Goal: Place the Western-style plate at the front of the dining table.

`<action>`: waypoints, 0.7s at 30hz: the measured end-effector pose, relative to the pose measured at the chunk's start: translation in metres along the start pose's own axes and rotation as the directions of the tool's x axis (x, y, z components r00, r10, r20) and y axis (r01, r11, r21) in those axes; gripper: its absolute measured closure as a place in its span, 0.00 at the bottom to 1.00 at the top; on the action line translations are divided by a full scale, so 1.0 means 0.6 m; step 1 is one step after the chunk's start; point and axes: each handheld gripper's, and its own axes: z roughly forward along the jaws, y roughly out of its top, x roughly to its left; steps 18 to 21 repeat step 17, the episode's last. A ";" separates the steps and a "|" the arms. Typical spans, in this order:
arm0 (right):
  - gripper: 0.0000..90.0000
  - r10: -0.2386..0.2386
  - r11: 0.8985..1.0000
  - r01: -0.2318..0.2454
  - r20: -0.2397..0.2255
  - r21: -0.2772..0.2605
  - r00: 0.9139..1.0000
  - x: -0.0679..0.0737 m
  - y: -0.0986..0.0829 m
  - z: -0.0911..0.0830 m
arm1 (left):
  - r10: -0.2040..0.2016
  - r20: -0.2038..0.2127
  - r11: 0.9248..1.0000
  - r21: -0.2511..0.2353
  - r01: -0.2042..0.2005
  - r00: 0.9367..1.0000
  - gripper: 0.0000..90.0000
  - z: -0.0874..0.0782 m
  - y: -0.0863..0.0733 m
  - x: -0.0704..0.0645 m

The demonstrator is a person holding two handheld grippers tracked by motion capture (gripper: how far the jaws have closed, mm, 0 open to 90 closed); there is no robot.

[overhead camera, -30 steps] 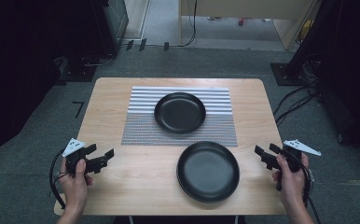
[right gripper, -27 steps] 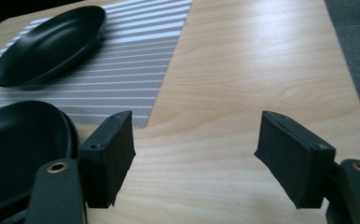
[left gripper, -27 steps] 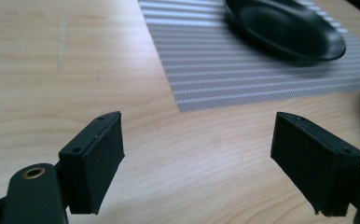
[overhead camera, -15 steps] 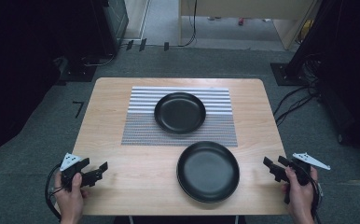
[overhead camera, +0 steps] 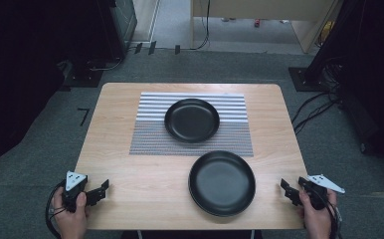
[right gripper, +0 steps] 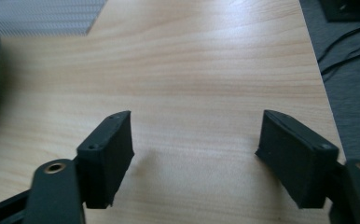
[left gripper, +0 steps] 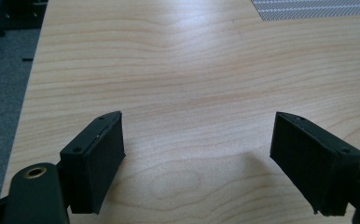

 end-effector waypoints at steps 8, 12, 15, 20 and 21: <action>0.21 -0.091 0.995 0.089 0.043 0.035 0.995 0.021 -0.003 0.003 | 0.039 -0.024 0.999 0.020 -0.039 0.999 0.16 0.004 0.001 -0.009; 0.21 -0.093 0.995 0.092 0.042 0.035 0.995 0.021 -0.003 0.003 | 0.044 -0.020 0.999 0.023 -0.043 0.999 0.15 0.005 0.002 -0.009; 0.20 -0.094 0.995 0.092 0.041 0.036 0.995 0.021 -0.003 0.004 | 0.043 -0.020 0.999 0.023 -0.043 0.999 0.15 0.005 0.002 -0.009; 0.20 -0.096 0.995 0.095 0.039 0.036 0.995 0.021 -0.003 0.004 | 0.044 -0.019 0.999 0.023 -0.043 0.999 0.15 0.005 0.002 -0.009; 0.20 -0.096 0.995 0.095 0.039 0.036 0.995 0.021 -0.003 0.004 | 0.044 -0.019 0.999 0.023 -0.043 0.999 0.15 0.005 0.002 -0.009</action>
